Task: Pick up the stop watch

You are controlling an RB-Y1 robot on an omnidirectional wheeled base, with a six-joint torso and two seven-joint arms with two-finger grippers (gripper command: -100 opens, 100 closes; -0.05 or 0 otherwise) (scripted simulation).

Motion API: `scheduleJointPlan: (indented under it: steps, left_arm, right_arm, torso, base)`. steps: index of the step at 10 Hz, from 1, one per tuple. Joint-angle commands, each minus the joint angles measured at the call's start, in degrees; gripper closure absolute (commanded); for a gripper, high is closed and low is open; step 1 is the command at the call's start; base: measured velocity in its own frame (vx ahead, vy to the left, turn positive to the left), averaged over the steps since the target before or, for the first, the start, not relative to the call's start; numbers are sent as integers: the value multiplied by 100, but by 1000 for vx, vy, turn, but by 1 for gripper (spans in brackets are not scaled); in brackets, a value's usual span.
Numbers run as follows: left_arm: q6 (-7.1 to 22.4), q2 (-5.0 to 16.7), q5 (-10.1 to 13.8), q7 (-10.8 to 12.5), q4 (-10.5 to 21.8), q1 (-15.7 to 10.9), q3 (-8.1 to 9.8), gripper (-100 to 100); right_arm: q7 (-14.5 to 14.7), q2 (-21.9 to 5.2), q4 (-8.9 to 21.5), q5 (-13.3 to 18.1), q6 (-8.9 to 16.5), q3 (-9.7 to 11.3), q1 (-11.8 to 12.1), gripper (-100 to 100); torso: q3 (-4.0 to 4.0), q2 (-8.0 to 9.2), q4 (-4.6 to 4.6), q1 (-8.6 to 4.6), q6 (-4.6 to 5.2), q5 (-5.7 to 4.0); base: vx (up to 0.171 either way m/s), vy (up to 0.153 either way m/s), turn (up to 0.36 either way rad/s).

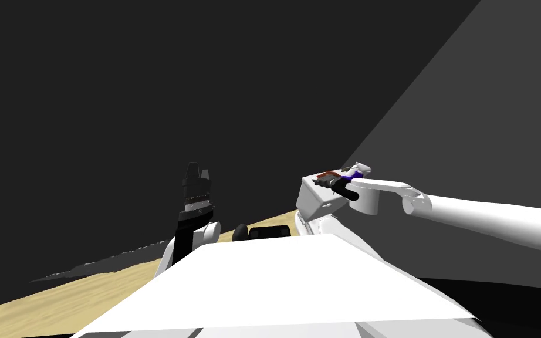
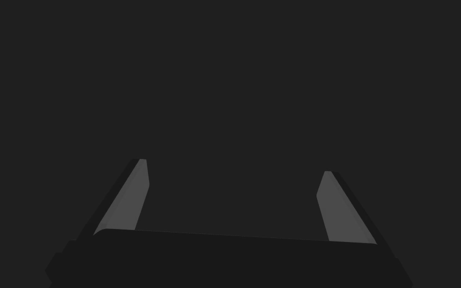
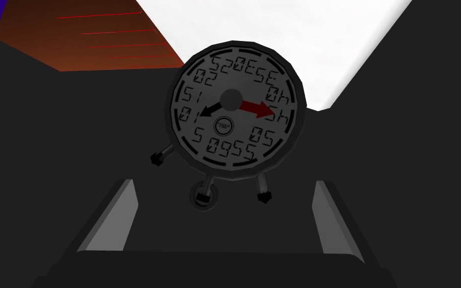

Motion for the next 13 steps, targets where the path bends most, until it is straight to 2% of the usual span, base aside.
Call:
scheduleJointPlan:
  steps: [1, 2, 3, 5, 6, 7, 11, 12, 13]
  left_arm:
    - [0, 0, 0, 0, 0, 0, 0, 0]
    - [0, 0, 0, 0, 0, 0, 0, 0]
    - [0, 0, 0, 0, 0, 0, 0, 0]
    - [0, 0, 0, 0, 0, 0, 0, 0]
    - [0, 0, 0, 0, 0, 0, 0, 0]
    - [0, 0, 0, 0, 0, 0, 0, 0]
    - [0, 0, 0, 0, 0, 0, 0, 0]
    - [0, 0, 0, 0, 0, 0, 0, 0]
    - [0, 0, 0, 0, 0, 0, 0, 0]
  right_arm:
    - [-286, -118, -66, 120, -14, 65, 42, -100]
    - [-362, -118, -66, 120, -14, 65, 42, -100]
    - [-560, -337, -208, 356, -12, 217, 99, -100]
    - [-777, -337, -208, 356, -12, 217, 99, -100]
    - [-675, -314, -196, 336, -7, 216, 84, -100]
    - [-705, -317, -197, 340, -8, 216, 86, 100]
    - [-702, -318, -197, 341, -8, 214, 84, 100]
    - [-702, -317, -197, 340, -8, 215, 84, 0]
    - [-416, -118, -66, 120, -14, 65, 42, 100]
  torso:
    - [0, 0, 0, 0, 0, 0]
    - [0, 0, 0, -1, 1, -1]
    - [2, 3, 1, 1, 2, 0]
    - [0, 1, 0, 1, 1, 0]
    - [1, 3, 1, 2, 2, 0]
    - [3, 6, 1, 3, 1, 0]
    - [4, 8, 1, 2, 2, -2]
    - [4, 8, 1, 2, 2, -1]
    - [4, 8, 1, 2, 1, -1]
  base:
    - [26, -15, 41]
    - [12, -6, -1]
    - [20, -8, 65]
    - [19, -9, 14]
    - [0, 0, 0]
    - [0, 0, 0]
    - [0, 0, 0]
    - [0, 0, 0]
    - [-22, 9, -68]
